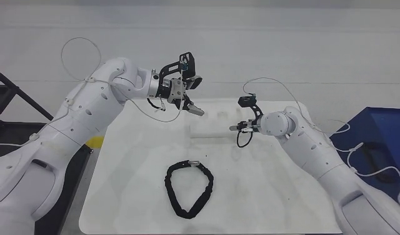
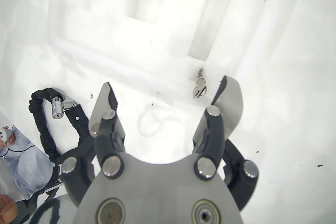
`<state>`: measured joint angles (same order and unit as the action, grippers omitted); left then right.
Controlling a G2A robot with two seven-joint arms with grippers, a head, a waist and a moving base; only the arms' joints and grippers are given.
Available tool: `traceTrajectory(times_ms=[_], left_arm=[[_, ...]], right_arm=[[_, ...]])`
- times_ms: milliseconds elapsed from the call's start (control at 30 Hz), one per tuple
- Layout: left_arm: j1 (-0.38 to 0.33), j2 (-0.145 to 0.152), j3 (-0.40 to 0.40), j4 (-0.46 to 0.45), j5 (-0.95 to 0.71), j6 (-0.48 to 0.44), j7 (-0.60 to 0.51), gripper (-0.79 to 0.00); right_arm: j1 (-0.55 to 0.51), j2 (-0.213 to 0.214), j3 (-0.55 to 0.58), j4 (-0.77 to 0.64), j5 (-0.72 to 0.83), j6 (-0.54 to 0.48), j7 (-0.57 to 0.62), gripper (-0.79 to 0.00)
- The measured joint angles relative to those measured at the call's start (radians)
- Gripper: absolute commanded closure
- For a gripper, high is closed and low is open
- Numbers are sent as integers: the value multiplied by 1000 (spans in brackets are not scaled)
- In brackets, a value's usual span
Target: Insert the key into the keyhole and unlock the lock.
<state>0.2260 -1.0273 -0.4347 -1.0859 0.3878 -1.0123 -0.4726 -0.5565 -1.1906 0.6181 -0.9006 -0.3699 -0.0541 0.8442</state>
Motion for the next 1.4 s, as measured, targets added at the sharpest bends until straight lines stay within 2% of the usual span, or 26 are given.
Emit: traceTrajectory(times_ms=[233, 533, 700, 733, 800, 1133, 1400], left_arm=[[0, 0, 0, 0, 0, 0, 0, -785], [0, 0, 0, 0, 0, 0, 0, -785], [0, 0, 0, 0, 0, 0, 0, -785], [0, 0, 0, 0, 0, 0, 0, -785], [0, 0, 0, 0, 0, 0, 0, -785], [0, 0, 0, 0, 0, 0, 0, -785], [0, 0, 0, 0, 0, 0, 0, -785]], right_arm=[[12, -19, -5, 42, -22, 28, 7, -323], [19, -50, -19, 108, -42, 51, -10, -209], [30, -72, -29, 150, -56, 68, -24, -185], [32, -75, -30, 157, -58, 72, -25, -148], [36, -84, -34, 174, -64, 81, -27, 0], [65, -109, -25, 221, -69, 93, 0, 0], [84, -90, 29, 173, -73, 108, 68, 0]])
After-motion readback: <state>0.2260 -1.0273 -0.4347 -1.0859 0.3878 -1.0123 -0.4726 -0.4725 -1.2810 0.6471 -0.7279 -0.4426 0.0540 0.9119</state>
